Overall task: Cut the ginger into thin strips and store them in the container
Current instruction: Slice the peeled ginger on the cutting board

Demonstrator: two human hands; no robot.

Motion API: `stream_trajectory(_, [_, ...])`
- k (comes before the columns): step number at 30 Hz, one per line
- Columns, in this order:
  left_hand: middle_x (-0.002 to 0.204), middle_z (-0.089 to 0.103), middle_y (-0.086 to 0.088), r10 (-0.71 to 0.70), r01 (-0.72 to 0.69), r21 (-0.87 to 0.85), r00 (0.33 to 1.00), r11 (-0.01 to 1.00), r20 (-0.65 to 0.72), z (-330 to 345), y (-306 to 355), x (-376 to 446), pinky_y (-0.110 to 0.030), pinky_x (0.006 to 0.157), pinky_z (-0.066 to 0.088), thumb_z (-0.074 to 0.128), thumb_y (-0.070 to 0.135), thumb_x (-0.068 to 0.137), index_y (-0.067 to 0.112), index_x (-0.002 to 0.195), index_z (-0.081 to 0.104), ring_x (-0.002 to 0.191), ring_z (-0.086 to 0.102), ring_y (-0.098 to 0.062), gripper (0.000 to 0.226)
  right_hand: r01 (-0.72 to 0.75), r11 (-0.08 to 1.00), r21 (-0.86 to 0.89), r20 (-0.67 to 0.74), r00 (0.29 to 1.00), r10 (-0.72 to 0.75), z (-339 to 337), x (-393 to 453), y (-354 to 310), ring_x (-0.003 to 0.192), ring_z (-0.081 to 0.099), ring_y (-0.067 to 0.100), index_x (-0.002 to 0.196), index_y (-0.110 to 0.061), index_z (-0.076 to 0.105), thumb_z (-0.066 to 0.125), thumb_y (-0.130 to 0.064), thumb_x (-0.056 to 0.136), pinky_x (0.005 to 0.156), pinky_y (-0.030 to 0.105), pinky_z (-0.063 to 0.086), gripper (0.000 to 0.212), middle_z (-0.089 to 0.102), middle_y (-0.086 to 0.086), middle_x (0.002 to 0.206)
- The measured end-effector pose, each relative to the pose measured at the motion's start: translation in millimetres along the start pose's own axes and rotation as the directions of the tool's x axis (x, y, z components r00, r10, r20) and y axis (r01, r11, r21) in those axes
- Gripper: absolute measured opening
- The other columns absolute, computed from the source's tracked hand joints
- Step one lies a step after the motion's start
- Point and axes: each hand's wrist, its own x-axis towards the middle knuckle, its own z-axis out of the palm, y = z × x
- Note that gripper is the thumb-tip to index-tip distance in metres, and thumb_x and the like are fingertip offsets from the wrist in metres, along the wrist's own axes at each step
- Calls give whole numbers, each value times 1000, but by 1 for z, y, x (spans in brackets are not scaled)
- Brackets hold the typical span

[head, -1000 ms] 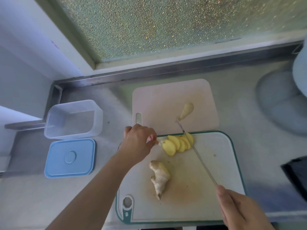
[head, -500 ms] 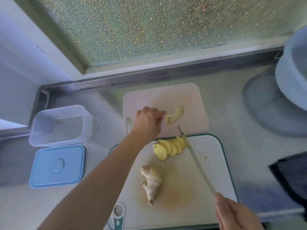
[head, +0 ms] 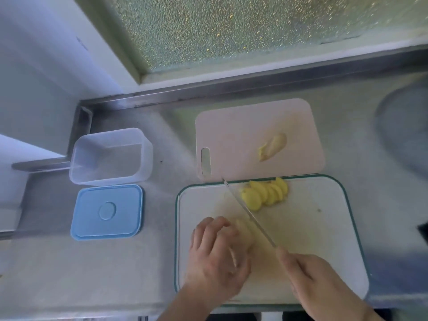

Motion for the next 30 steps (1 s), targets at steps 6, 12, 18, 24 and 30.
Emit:
stream_trajectory(6, [122, 52, -2, -1, 2, 19, 999, 1000, -47, 16, -2, -4, -46, 88, 53, 79, 28, 74, 20, 108, 55, 103, 56, -30, 43, -13, 992, 123, 180, 984, -10, 13, 13, -3, 39, 36, 9, 55, -11, 37, 27, -80, 81, 47, 25, 33, 74, 36, -1, 45])
stream_trajectory(12, [125, 54, -1, -1, 1, 5, 999, 1000, -53, 18, -1, -1, -42, 87, 52, 77, 26, 76, 20, 107, 57, 104, 55, -29, 37, -100, 983, 152, 174, 982, 73, 3, 5, -22, 38, 34, 8, 54, -18, 38, 27, -68, 82, 44, 20, 29, 59, 33, -3, 41])
stream_trajectory(18, [117, 60, -5, 23, -24, -12, 993, 1000, -118, 23, -6, -2, -40, 89, 51, 86, 6, 62, 17, 104, 61, 97, 62, -32, 50, 68, 994, -90, -126, 989, -79, 21, -24, -22, 58, 55, 2, 61, -33, 56, 5, -89, 73, 53, 21, 41, 77, 47, -14, 43])
stream_trajectory(24, [117, 59, -5, 56, -62, -54, 993, 997, -101, 24, -5, 0, -36, 90, 49, 89, 3, 57, 15, 102, 62, 101, 59, -27, 55, 73, 997, -33, -125, 989, -77, 23, -27, -24, 52, 54, -5, 63, -38, 56, 6, -98, 62, 52, 11, 41, 79, 55, -15, 48])
stream_trajectory(30, [116, 60, -6, 51, -59, -62, 990, 996, -128, 25, -5, -1, -34, 91, 46, 82, 6, 68, 13, 100, 62, 104, 58, -25, 38, 39, 999, -14, -143, 989, -41, 25, -27, -22, 60, 55, 2, 77, -42, 52, -3, -96, 60, 57, 23, 40, 79, 57, -24, 58])
